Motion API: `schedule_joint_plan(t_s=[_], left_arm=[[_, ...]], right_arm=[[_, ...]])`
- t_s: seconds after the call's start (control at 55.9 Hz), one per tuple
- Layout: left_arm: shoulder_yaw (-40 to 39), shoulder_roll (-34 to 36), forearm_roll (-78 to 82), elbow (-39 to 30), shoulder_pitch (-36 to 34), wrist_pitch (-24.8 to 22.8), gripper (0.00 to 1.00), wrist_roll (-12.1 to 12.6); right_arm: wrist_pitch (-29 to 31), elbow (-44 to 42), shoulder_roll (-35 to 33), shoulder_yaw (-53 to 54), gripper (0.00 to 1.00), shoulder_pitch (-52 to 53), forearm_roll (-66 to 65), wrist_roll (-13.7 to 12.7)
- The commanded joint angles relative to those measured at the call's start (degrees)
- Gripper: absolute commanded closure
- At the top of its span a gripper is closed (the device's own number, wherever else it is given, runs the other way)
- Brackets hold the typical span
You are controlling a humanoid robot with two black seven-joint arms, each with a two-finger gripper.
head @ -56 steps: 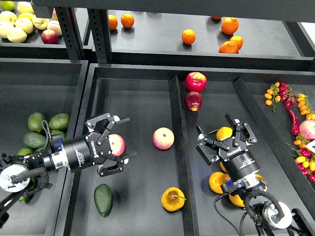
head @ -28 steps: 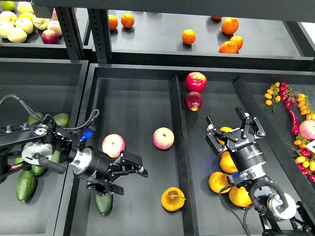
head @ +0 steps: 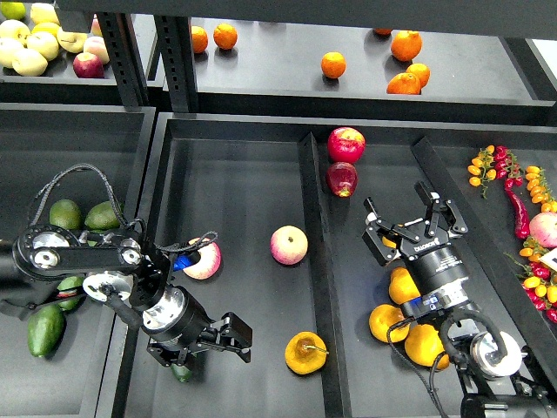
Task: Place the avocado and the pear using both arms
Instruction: 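Lower the left gripper toward the dark green avocado in the middle bin, then close the left gripper around the dark green avocado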
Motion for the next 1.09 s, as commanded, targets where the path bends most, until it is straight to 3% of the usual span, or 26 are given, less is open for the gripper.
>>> schedule_joint_plan(t_s=[0.0, 0.626, 1.073], left_arm=[[3.39, -1.28, 0.01, 3.47, -0.21, 0.01, 0.01, 0.0], [7.97, -2.16, 0.27, 16.93, -0.56, 0.01, 0.01, 0.0], [7.97, -9.36, 0.01, 21.49, 0.58, 0.01, 0.01, 0.0]], right_arm=[[0.01, -0.1, 0.0, -0.01, 0.01, -0.03, 0.0, 0.0], [0.18, -0.1, 0.0, -0.01, 0.01, 0.06, 0.08, 0.0], [0.27, -0.1, 0.0, -0.01, 0.01, -0.03, 0.08, 0.0]])
